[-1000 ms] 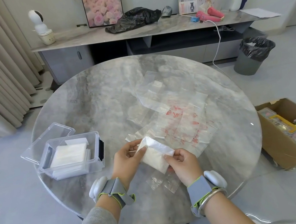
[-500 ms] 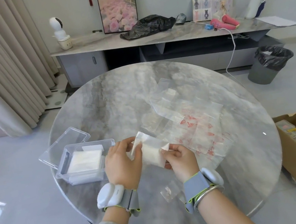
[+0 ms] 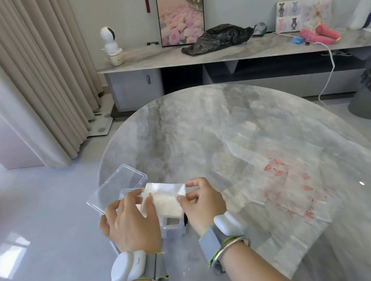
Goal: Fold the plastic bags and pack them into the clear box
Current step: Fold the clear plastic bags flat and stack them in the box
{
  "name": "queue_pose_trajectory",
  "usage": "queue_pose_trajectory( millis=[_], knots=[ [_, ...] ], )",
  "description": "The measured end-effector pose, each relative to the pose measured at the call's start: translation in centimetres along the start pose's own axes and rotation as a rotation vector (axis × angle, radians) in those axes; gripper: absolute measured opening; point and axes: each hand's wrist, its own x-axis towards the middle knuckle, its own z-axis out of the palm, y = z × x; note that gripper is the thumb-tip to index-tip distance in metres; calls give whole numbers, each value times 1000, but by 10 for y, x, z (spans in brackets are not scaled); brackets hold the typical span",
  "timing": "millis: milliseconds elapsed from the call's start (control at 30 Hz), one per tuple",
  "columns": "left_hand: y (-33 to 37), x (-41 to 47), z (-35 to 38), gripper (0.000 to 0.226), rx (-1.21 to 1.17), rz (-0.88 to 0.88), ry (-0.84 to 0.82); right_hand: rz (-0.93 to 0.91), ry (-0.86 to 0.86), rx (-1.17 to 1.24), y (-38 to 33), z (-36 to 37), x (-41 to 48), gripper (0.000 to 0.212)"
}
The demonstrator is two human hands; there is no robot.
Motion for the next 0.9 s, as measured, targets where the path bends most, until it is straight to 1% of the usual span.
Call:
queue_pose_trajectory(
  millis=[67, 200, 267, 367, 467, 600, 733, 833, 900],
  knots=[
    [-9, 6, -1, 14, 47, -34, 19, -13, -39, -109, -11, 10, 2, 26],
    [-22, 9, 2, 6, 135, -96, -43, -4, -61, -285, -22, 28, 5, 30],
    [-28, 9, 4, 10, 166, -91, -35, 4, -81, -340, -24, 34, 5, 30],
    [-31, 8, 7, 20, 158, -89, 22, -3, -93, -382, -28, 38, 5, 29],
    [-32, 2, 7, 17, 140, -66, 97, -33, -66, -454, -33, 44, 4, 31],
    [-31, -6, 9, 30, 144, -54, 62, -81, -86, -529, -37, 54, 7, 33],
    [-33, -6, 10, 43, 156, -25, 60, -177, -174, -652, -37, 56, 9, 24],
    [-36, -6, 12, 40, 178, -25, 40, -269, -138, -748, -30, 57, 10, 17],
    [-37, -7, 13, 37, 191, -18, 23, -316, -107, -776, -24, 57, 10, 19]
  ],
)
